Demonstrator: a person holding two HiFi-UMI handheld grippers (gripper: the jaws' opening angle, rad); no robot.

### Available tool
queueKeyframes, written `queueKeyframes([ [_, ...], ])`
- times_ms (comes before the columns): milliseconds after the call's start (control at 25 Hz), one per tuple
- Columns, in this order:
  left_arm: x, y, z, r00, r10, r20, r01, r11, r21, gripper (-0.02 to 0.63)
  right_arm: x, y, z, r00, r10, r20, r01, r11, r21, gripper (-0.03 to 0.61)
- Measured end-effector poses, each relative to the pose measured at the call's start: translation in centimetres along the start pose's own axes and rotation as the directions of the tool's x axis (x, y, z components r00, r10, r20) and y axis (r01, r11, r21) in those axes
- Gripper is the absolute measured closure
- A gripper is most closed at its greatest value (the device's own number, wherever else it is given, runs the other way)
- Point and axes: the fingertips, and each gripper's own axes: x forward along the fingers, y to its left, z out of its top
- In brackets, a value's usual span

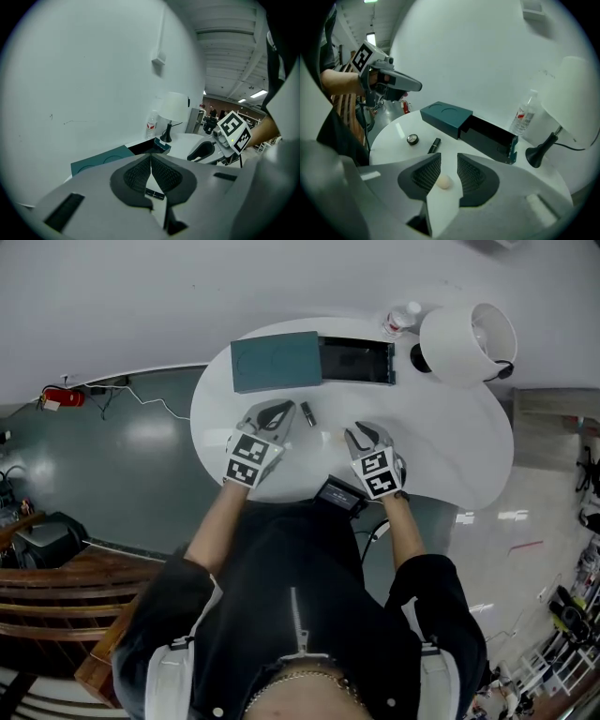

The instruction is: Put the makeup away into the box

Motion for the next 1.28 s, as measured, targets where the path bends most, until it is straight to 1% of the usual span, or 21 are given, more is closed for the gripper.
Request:
queueKeyframes([
  [160,-0.2,0.4,-0.6,0.999,0.028,-0.015,-0.028,0.999,-0.019,0.599,1.6,1.2,-1.8,0.994,0.077,-0.080,-0.082,0.995,-0.056,0.479],
  [360,-0.4,1.1,-1.0,0.998,0.059,-0.032,-0.061,0.998,-0.036,0.600,2.9,1.9,-3.9,0.978,0.118,-0.170,-0.143,0.979,-0.147,0.479],
  [600,-0.4,1.1,-1.6,0.996,0.077,-0.048,-0.080,0.996,-0.049,0.600,4.0,2.5,-5.5,0.959,0.165,-0.233,-0.206,0.964,-0.166,0.479],
  [880,-0.4,1.5,-1.9,0.994,0.088,-0.061,-0.092,0.994,-0.058,0.600,4.9,2.4,-6.6,0.947,0.154,-0.283,-0.215,0.956,-0.198,0.482],
  [1280,-0.5,1.7,-2.3,0.993,0.095,-0.067,-0.099,0.993,-0.069,0.599,5.0,2.2,-6.3,0.943,0.168,-0.286,-0.228,0.955,-0.189,0.514],
])
